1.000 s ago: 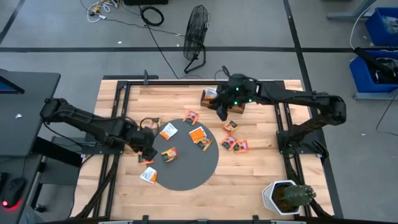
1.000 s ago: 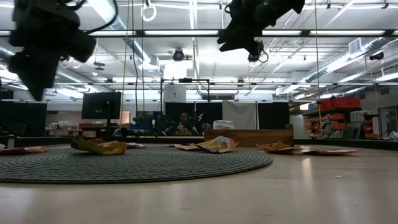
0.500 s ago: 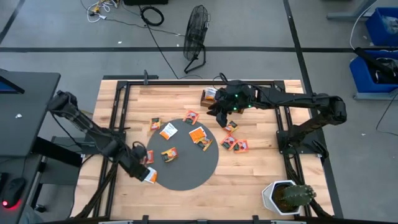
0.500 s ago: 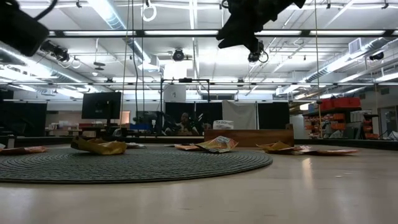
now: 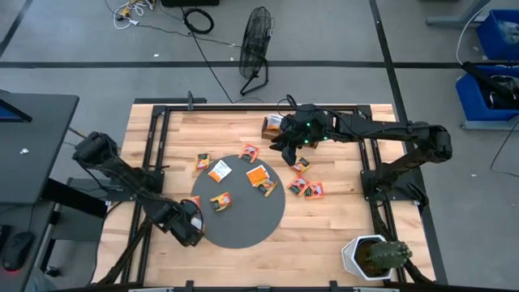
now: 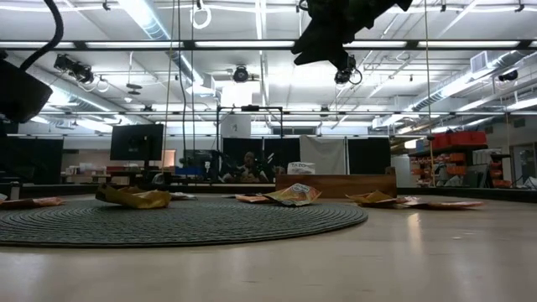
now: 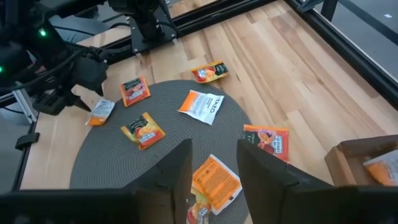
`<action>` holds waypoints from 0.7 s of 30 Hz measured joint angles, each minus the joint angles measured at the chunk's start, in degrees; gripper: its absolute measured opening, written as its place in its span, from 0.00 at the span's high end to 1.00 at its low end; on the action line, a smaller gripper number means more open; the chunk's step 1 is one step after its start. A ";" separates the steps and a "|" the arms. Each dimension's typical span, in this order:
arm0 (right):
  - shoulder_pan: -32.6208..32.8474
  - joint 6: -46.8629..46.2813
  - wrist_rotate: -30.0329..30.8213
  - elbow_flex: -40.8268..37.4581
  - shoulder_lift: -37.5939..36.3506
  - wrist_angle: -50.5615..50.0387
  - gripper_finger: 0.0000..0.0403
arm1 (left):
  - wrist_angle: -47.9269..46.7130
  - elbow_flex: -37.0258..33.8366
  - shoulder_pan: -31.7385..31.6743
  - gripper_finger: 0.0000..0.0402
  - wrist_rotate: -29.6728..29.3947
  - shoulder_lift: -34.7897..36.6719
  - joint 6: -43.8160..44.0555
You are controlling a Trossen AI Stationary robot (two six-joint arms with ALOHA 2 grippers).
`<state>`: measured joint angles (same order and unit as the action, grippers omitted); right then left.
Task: Pick & Place Tea
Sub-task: Put the white tea bag into the left section of the wooden organizer
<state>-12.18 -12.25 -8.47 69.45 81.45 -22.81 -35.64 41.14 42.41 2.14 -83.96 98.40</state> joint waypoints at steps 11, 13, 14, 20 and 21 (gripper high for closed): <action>0.04 -0.79 0.02 0.00 0.02 0.02 0.67 | 1.42 0.34 -0.02 0.45 -2.00 -3.80 -1.56; 0.04 -0.79 0.02 0.00 0.02 0.03 0.67 | 1.26 0.33 -0.02 0.47 -2.10 -3.96 -2.01; 0.04 -0.79 0.02 0.00 0.02 0.02 0.67 | 1.23 0.32 -0.02 0.48 -2.09 -3.96 -2.83; 0.04 -0.79 0.02 0.00 0.02 0.02 0.67 | 0.62 0.20 0.22 0.60 -2.17 -4.05 -3.49; 0.04 -0.79 0.04 0.00 0.02 0.02 0.67 | 0.50 0.18 0.29 0.63 -2.36 -4.05 -3.46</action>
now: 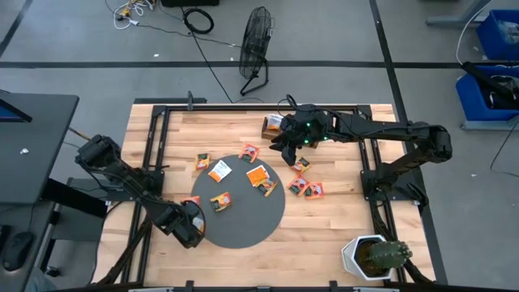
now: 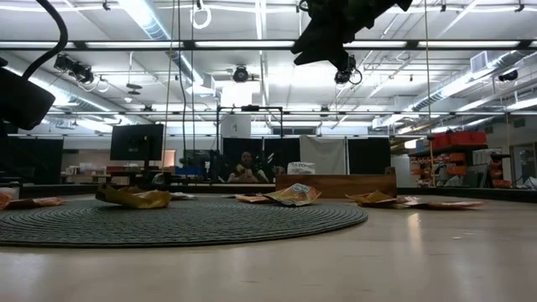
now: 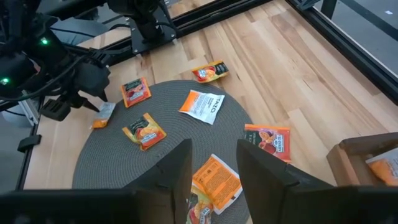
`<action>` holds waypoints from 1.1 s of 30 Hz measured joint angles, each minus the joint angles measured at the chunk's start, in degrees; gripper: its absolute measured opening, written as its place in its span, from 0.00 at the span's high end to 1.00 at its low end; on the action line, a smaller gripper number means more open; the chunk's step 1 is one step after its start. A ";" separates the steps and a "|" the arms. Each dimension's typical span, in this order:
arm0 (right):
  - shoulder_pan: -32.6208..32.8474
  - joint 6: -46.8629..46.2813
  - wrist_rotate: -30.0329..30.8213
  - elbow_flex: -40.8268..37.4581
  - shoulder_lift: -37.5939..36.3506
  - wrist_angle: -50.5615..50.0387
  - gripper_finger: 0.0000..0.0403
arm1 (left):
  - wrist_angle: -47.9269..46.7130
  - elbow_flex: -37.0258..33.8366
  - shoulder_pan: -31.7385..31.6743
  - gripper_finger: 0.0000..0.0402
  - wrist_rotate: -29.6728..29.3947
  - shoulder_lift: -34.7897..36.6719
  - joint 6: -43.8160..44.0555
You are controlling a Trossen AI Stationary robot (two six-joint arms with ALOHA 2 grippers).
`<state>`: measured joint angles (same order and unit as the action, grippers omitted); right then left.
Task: Pick & Place Tea
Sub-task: Put the white tea bag into the left section of the wooden organizer
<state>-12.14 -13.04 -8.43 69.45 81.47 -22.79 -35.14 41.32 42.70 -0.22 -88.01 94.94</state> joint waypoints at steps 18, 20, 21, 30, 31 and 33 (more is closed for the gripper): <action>0.00 -4.27 -0.27 -0.04 0.02 1.22 0.67 | -3.99 2.38 2.63 0.99 -2.87 2.08 -0.24; -0.04 -8.15 -2.40 -0.07 0.02 3.14 0.67 | -6.16 4.30 3.37 0.99 -3.95 3.04 -0.98; -0.04 -9.58 -3.78 -0.07 0.02 4.43 0.67 | -8.24 5.59 3.73 1.00 -4.60 3.35 -1.75; -0.01 -18.33 -9.19 -0.07 0.02 10.75 0.67 | -35.35 21.20 3.33 1.00 -17.46 3.58 -10.96; -0.02 -19.57 -9.21 -0.07 0.02 10.84 0.67 | -38.46 22.93 3.01 1.00 -19.47 3.58 -11.52; -0.02 -21.51 -9.80 -0.07 0.02 11.70 0.67 | -44.12 26.08 2.32 1.00 -23.98 3.61 -13.52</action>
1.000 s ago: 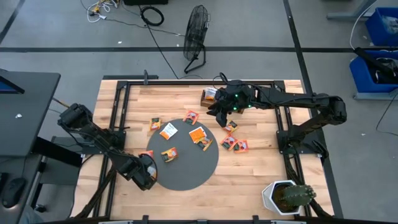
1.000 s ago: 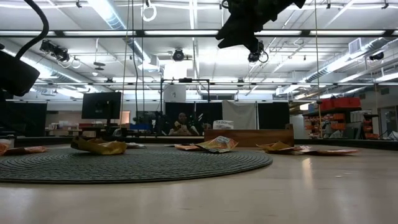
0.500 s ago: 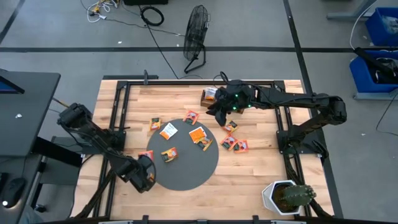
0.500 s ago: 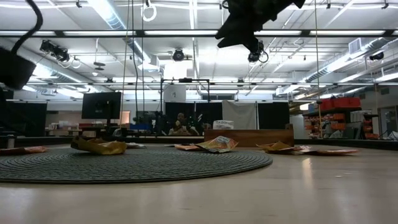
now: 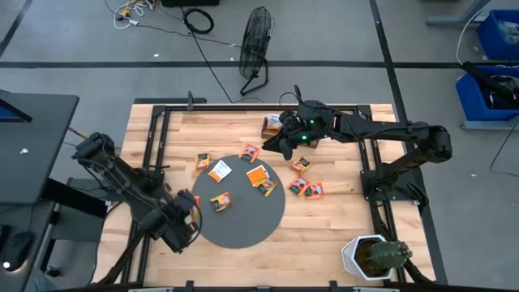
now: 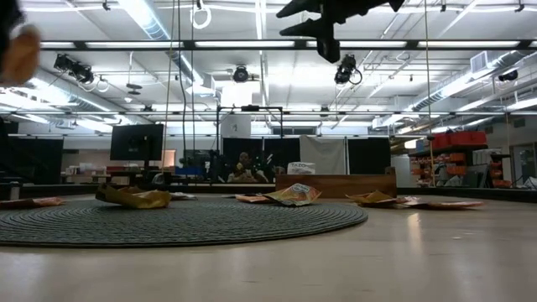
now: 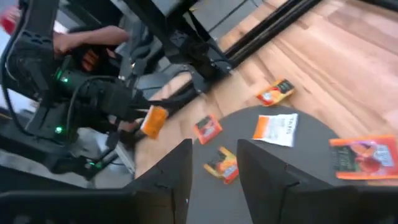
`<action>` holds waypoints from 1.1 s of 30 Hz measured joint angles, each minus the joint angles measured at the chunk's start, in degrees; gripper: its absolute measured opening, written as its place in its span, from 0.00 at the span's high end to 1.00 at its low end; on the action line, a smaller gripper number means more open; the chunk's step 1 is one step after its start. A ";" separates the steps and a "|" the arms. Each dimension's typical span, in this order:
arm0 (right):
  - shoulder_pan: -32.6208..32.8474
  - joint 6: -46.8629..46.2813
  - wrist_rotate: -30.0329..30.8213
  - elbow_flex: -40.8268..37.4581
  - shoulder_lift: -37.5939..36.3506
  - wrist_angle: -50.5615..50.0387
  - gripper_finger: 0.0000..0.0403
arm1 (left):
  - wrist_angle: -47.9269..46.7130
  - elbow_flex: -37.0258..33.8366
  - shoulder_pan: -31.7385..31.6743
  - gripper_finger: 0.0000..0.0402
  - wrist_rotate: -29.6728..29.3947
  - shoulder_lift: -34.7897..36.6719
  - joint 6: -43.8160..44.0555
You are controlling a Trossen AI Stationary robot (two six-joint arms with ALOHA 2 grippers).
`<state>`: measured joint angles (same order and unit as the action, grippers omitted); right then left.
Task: Pick & Place Tea
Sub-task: Put the white tea bag into the left section of the wooden organizer
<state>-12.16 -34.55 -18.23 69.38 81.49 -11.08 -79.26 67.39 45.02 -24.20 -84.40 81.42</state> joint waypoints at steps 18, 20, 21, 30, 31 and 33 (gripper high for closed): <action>7.58 -0.28 4.81 -0.04 6.23 19.37 0.50 | -2.06 9.92 -17.96 1.00 -23.71 0.09 -27.16; 8.68 1.51 7.37 0.00 7.28 21.83 0.47 | 0.58 9.92 -19.35 1.00 -23.85 0.09 -28.50; 9.02 1.93 8.18 -0.02 7.54 21.61 0.46 | 1.57 9.92 -19.76 1.00 -23.87 0.09 -29.39; 10.40 -0.57 10.95 -0.02 10.48 26.28 0.40 | 15.12 9.95 -22.20 1.00 -26.20 0.09 -38.53; 10.40 -0.81 10.95 -0.02 10.73 26.22 0.40 | 16.77 9.95 -22.40 1.00 -27.07 0.09 -39.79; 10.43 -1.33 10.71 -0.02 11.02 25.91 0.40 | 19.91 9.95 -22.67 1.00 -28.68 0.09 -42.94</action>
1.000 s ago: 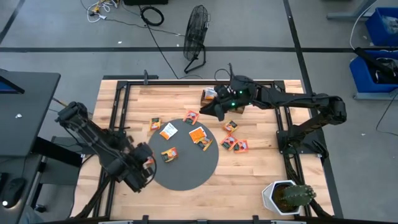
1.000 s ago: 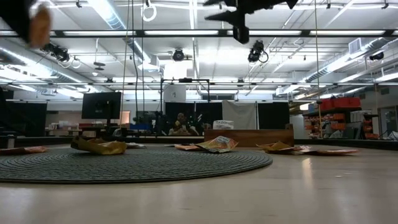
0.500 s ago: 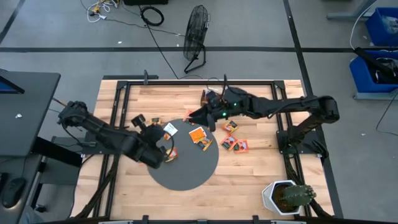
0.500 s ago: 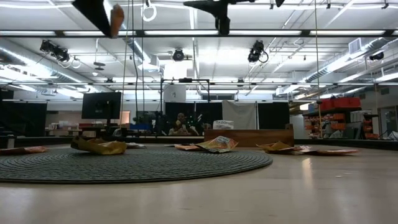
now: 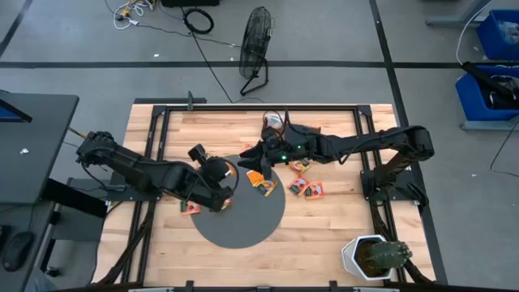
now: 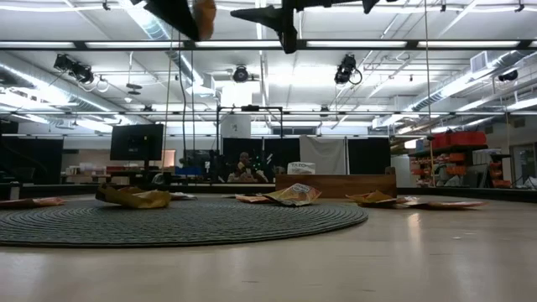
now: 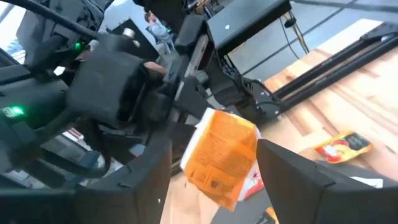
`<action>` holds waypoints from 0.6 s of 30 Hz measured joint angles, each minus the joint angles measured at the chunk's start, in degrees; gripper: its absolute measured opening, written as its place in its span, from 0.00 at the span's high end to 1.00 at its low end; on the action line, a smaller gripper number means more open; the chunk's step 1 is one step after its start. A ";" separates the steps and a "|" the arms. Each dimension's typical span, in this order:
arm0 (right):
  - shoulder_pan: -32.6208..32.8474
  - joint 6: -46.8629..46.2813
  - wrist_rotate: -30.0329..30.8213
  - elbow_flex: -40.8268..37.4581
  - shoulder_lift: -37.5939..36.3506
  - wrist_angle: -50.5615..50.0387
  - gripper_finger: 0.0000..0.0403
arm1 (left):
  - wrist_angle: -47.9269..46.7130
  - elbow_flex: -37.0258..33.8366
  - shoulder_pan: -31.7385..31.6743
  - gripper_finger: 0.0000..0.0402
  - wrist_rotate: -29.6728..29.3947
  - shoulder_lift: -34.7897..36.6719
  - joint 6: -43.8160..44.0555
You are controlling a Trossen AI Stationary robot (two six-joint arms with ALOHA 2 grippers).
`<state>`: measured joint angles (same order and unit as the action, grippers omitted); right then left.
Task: Pick & Place Tea
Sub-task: Put the white tea bag into the left section of the wooden organizer
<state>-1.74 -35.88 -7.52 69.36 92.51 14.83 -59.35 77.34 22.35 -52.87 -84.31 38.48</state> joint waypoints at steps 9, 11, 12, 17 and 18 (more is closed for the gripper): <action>-1.28 -1.21 -3.30 0.02 -0.44 0.24 0.41 | 5.20 0.00 1.29 1.00 -9.96 0.00 -8.56; -1.93 -1.68 -6.52 0.02 -0.44 0.07 0.42 | 6.67 0.00 2.24 1.00 -15.77 0.00 -12.07; -2.26 -2.00 -8.37 0.02 -0.44 0.07 0.42 | 7.01 0.00 2.55 1.00 -17.74 0.00 -13.82; -3.87 -2.69 -11.88 0.02 -0.54 0.13 0.44 | 7.29 0.00 2.99 1.00 -22.24 0.44 -17.46; -4.23 -2.62 -12.65 0.02 -0.68 0.26 0.44 | 7.25 0.00 2.97 1.00 -23.17 0.44 -17.28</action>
<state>-5.96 -38.50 -20.17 69.38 91.83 15.09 -52.10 77.34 25.32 -76.05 -83.88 21.19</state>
